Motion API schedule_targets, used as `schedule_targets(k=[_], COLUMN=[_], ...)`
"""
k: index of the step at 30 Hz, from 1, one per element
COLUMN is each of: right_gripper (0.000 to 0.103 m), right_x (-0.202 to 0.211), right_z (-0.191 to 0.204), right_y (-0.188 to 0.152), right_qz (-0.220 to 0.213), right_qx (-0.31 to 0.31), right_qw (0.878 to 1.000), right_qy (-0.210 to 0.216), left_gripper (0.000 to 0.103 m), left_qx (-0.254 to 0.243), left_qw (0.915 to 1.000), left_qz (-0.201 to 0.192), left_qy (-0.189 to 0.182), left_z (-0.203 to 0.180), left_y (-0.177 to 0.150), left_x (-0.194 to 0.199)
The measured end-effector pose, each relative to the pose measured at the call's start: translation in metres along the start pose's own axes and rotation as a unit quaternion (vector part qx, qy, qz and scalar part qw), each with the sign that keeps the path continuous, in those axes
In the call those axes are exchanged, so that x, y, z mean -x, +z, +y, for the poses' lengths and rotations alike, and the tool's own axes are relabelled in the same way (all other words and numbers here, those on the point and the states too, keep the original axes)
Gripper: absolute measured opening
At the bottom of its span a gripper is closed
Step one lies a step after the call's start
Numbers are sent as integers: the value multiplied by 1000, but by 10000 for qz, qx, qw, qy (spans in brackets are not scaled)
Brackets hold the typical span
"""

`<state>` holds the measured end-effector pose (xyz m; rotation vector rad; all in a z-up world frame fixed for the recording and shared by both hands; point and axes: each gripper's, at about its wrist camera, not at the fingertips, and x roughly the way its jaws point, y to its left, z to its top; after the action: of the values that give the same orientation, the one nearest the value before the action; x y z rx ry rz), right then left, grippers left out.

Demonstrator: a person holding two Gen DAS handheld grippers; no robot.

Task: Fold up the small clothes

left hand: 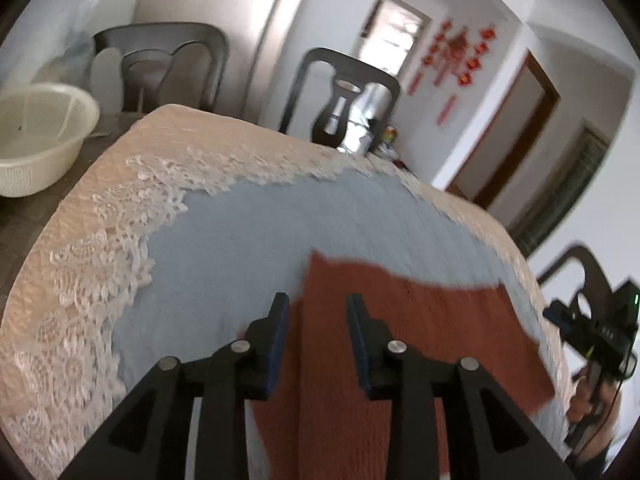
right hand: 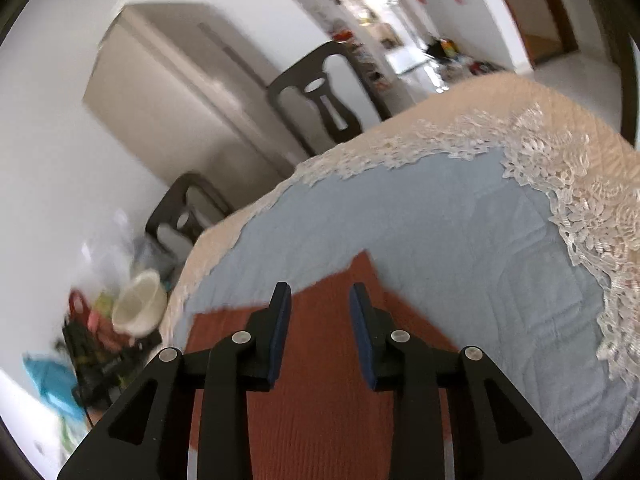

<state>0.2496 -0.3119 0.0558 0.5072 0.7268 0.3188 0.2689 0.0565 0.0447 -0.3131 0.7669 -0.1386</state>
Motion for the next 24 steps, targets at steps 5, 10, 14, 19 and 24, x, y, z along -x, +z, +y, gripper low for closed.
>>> schedule_targets(k=[5,10,14,19,24], right_gripper=[31,18,16,19,19], right_x=[9,13,27,32,-3], right_z=[16,-2,7,49,81], right_y=[-40,-71,-72,-84,-98], right_qz=[369,643,550,383,581], right_qx=[712,1107,1172,1537,1734], right_qw=[9960,9858,9842,9838,9817], right_qy=[-384,-1085,-1210,-838,-533], left_gripper=[32,32,32,32,32], left_qx=[-380,-888,-964,-1141,-1521], left_qw=[9987,9949,9943,9934,9880], left_qz=[271,442,328,39,275], left_qy=[-198,206,320,109,2], left_z=[-13,-22,-30,-66,-113], left_y=[-42,-67,-71,-79,-94], left_x=[12,15,35,53,24])
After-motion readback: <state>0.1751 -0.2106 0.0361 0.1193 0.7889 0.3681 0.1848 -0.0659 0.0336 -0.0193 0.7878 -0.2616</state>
